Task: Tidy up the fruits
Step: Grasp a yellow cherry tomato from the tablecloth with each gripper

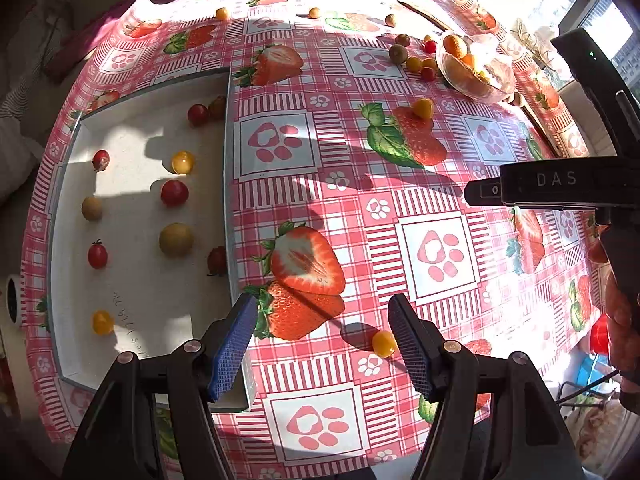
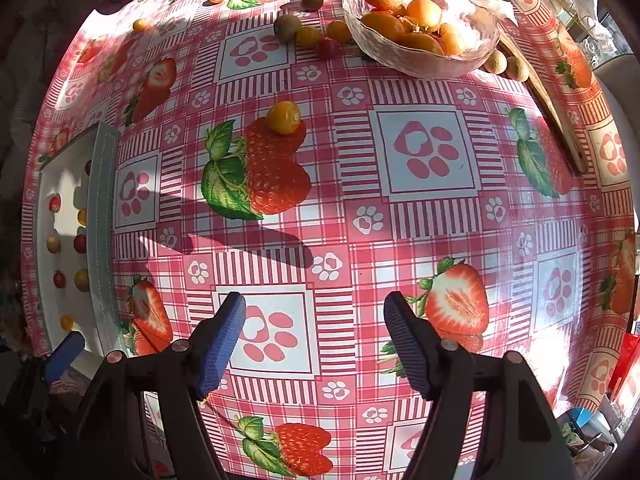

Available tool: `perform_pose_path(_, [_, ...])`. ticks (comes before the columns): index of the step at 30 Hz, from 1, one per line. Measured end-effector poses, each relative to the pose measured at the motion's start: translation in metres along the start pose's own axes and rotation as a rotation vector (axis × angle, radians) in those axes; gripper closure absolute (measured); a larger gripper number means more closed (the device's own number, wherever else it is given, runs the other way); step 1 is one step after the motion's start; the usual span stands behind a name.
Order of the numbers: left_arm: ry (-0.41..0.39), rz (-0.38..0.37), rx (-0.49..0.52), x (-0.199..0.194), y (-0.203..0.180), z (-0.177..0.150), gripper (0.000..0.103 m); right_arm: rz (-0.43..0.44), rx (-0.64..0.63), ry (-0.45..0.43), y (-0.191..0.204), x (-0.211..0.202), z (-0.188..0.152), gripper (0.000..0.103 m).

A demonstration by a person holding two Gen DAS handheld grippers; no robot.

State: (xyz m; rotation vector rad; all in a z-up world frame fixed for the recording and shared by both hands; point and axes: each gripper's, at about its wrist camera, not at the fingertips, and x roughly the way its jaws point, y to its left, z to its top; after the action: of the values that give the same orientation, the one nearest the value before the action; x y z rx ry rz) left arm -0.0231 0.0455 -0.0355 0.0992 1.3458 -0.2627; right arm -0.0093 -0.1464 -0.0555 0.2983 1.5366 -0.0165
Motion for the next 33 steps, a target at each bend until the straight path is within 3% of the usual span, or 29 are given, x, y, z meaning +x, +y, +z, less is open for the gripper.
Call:
perform_pose_path(8, [0.051, 0.014, -0.063, 0.029, -0.018, -0.025, 0.034, -0.004, -0.075, -0.063, 0.003, 0.005, 0.033, 0.028])
perform_pose_path(18, [0.05, 0.043, -0.139, 0.049, -0.025, -0.032, 0.034, -0.022, -0.095, -0.113, 0.015, 0.029, 0.076, 0.028])
perform_pose_path(26, [0.04, 0.095, -0.137, 0.052, -0.038, -0.039, 0.034, -0.059, -0.139, -0.149, 0.033, 0.046, 0.104, 0.03])
perform_pose_path(29, [0.044, 0.102, -0.133, 0.051, -0.045, -0.039, 0.034, -0.081, -0.148, -0.161, 0.041, 0.048, 0.113, 0.038])
perform_pose_path(33, [0.047, 0.103, -0.12, 0.05, -0.057, -0.042, 0.045, -0.062, -0.16, -0.176, 0.043, 0.046, 0.121, 0.064])
